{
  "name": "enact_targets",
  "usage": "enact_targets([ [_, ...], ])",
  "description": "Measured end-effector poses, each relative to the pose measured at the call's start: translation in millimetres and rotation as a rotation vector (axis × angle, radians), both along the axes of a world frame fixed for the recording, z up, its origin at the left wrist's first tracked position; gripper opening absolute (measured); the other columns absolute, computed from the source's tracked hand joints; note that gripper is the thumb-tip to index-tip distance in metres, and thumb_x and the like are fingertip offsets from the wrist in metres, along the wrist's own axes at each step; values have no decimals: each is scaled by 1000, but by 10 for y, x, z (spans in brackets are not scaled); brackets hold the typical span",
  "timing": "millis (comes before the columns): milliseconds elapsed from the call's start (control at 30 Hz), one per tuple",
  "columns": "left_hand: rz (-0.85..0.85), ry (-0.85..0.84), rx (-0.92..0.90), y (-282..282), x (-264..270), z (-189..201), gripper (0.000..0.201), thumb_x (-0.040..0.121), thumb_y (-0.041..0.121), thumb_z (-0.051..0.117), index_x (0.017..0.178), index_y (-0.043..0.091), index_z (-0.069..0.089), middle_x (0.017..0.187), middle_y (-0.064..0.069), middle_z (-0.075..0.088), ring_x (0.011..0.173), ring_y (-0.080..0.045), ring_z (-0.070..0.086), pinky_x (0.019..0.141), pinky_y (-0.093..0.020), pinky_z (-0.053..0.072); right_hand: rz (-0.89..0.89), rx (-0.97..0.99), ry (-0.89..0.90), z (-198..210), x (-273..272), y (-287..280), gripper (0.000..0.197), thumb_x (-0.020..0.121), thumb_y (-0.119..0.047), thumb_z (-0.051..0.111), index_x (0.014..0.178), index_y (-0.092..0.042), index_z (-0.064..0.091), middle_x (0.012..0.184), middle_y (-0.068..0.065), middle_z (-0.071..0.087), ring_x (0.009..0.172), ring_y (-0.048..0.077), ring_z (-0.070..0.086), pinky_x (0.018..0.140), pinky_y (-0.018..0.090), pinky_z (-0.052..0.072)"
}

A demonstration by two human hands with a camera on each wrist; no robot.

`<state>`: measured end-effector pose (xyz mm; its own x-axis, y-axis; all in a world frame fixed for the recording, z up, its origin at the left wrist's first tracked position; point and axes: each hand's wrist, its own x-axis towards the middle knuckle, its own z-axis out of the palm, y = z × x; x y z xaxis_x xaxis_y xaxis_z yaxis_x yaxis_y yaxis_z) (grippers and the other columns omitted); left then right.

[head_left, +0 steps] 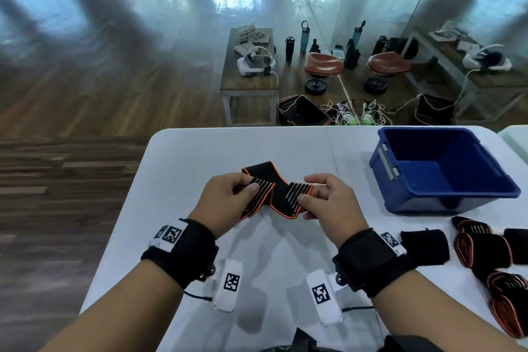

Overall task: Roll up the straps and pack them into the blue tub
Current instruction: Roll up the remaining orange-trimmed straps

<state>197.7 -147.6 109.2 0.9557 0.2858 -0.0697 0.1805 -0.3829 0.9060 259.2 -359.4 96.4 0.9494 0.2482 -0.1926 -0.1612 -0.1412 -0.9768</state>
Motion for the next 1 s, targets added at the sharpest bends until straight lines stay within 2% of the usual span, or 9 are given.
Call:
enact_targets([
  [167,98,-17,-160,-241,-6,103,8,90,12,73,83,8,74,69,-8,71,60,-8,63,59,-20,50,97,37,15,138,-78,-5,25,81,6,73,100,-6,62,80,34,64,65,28,65,58,32,56],
  [233,119,-25,-196,-337,-12,142,10,90,13,73,83,5,73,65,-2,70,56,-7,61,56,-19,49,118,63,30,166,-95,-15,25,80,7,74,99,-4,62,77,34,64,63,28,66,58,33,57],
  [367,154,-66,-228,-482,-19,193,12,92,16,72,82,10,72,69,-3,70,57,-9,61,55,-23,49,135,125,53,216,-99,-70,26,80,9,74,99,-3,60,70,22,62,63,28,66,60,35,60],
  [500,161,-106,-138,-590,-25,240,11,94,17,70,84,16,75,70,6,71,55,-7,62,54,-22,49,135,211,85,275,-102,-119,30,80,11,73,100,-4,58,74,25,62,63,31,66,59,32,60],
  [700,26,-303,409,-666,-49,202,21,96,36,59,105,28,76,88,11,67,82,-6,63,75,-26,50,149,339,152,345,-87,-179,34,85,17,64,109,-3,52,78,20,65,67,28,69,68,37,63],
  [767,-65,-346,403,-705,-80,212,30,92,42,65,119,30,70,98,10,62,92,-6,61,78,-19,47,148,421,189,370,-76,-187,31,87,20,57,107,-3,50,79,15,70,71,26,70,70,37,62],
  [867,-116,-310,392,-715,-90,171,66,80,49,79,139,32,55,114,12,61,106,-1,59,89,-13,46,146,530,220,428,-34,-211,33,88,24,47,103,-5,47,87,17,71,73,28,72,63,32,61],
  [933,-81,-301,340,-704,-67,161,67,81,42,80,142,33,53,119,16,65,110,1,61,93,-20,50,167,565,215,473,-12,-227,35,88,26,43,99,-7,46,92,20,71,79,31,73,66,32,62],
  [1000,-25,-288,235,-698,-39,177,58,86,23,77,139,34,55,114,17,70,105,4,65,91,-25,55,193,550,191,517,5,-239,35,87,26,43,95,-8,46,92,17,72,83,31,73,69,33,62],
])
